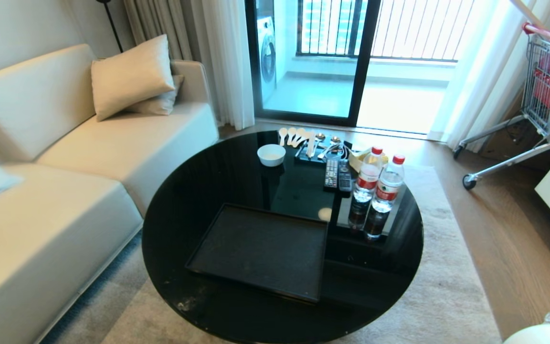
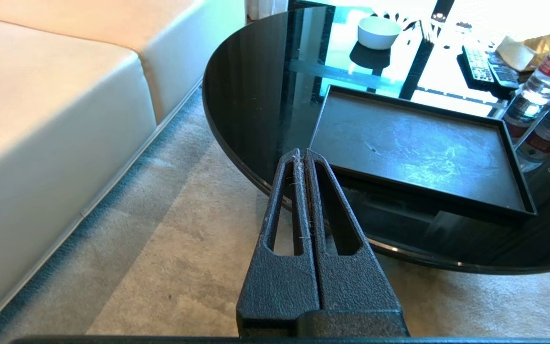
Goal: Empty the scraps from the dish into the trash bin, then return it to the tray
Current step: Put the bowl back to the table
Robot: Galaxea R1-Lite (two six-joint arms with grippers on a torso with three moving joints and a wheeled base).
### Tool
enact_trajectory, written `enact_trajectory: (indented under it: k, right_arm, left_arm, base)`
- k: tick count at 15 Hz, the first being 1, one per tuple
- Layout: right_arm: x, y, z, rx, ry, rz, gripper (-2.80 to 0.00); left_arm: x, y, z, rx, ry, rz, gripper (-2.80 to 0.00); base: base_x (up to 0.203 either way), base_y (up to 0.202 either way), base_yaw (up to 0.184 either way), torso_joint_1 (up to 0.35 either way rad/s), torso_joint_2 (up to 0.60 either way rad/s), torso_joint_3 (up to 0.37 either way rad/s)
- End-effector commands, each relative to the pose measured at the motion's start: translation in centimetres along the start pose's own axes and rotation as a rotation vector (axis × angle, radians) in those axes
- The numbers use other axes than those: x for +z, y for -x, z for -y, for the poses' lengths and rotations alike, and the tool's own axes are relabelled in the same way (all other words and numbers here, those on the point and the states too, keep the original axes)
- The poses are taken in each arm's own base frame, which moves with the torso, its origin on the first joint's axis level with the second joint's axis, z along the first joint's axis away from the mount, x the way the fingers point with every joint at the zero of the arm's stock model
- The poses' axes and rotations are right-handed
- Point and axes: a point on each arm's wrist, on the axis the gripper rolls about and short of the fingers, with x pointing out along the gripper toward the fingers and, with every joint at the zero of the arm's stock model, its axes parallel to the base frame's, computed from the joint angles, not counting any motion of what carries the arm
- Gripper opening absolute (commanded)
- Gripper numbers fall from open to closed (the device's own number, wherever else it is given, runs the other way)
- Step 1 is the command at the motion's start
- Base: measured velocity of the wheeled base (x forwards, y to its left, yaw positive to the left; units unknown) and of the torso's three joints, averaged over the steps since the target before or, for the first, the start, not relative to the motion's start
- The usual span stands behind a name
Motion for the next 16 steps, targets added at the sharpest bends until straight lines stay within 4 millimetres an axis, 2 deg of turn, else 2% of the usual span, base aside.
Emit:
enact_trajectory:
  k: [1, 8, 11, 13, 16]
  right_arm:
    - [0.0, 0.0, 0.0, 0.001, 0.001, -0.001, -2.80]
    - [0.0, 0.0, 0.0, 0.001, 0.004, -0.001, -2.80]
    - [0.3, -0.1, 0.0, 0.012, 0.075, -0.024, -2.80]
    - [2.0, -0.4, 0.2, 0.053, 0.109, -0.040, -2.80]
    - [6.1, -1.9, 0.6, 0.123, 0.111, -0.095, -2.80]
  left_arm:
    - [0.0, 0.0, 0.0, 0.000, 0.001, 0.001, -2.80]
    - [0.0, 0.0, 0.0, 0.000, 0.001, 0.001, -2.80]
    - [0.0, 0.0, 0.0, 0.000, 0.001, 0.001, -2.80]
    - [0.0, 0.0, 0.0, 0.000, 0.001, 0.001, -2.80]
    - [0.0, 0.0, 0.0, 0.000, 0.001, 0.001, -2.80]
  base:
    - [0.000, 0.000, 0.000, 0.000, 0.00, 0.000]
    - [0.000, 0.000, 0.000, 0.000, 0.00, 0.000]
    - [0.000, 0.000, 0.000, 0.000, 0.00, 0.000]
    - [0.000, 0.000, 0.000, 0.000, 0.00, 0.000]
    - [0.000, 0.000, 0.000, 0.000, 0.00, 0.000]
